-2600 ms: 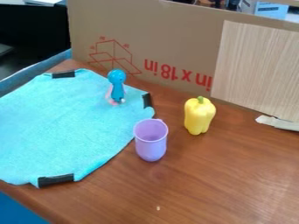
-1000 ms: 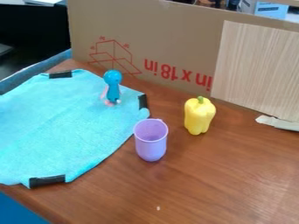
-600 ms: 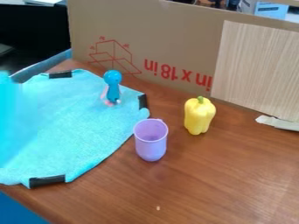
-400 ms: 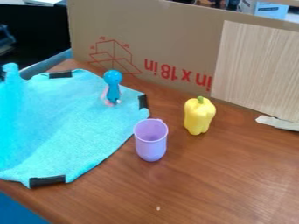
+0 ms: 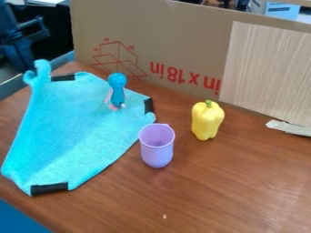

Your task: Fold the cloth from bottom left to top right

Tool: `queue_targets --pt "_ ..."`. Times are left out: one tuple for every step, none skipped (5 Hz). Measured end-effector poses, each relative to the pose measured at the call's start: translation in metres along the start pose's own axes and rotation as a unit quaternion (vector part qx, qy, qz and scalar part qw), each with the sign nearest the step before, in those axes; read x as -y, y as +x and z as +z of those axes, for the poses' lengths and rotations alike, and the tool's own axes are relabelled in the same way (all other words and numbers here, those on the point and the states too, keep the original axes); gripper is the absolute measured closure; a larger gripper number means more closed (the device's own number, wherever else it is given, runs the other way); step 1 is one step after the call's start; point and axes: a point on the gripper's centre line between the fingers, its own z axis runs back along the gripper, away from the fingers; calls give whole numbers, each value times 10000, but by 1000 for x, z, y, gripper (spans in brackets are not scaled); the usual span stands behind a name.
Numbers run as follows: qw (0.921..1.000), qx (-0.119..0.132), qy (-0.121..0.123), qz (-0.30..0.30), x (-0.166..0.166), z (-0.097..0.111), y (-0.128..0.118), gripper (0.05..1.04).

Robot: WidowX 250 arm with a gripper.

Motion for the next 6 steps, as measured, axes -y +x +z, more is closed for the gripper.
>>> queue_targets --pt "10000 34 66 4 24 -7 -7 1030" --pt "9999 81 134 -36 48 -14 -15 1031" --pt "9997 114 197 -56 70 -21 -25 1031" --pt "9995 117 272 -112 88 -31 -38 1031" --pt "9993 167 328 -107 108 -34 -50 1031" --pt "9984 437 357 -57 134 -40 -60 1031"
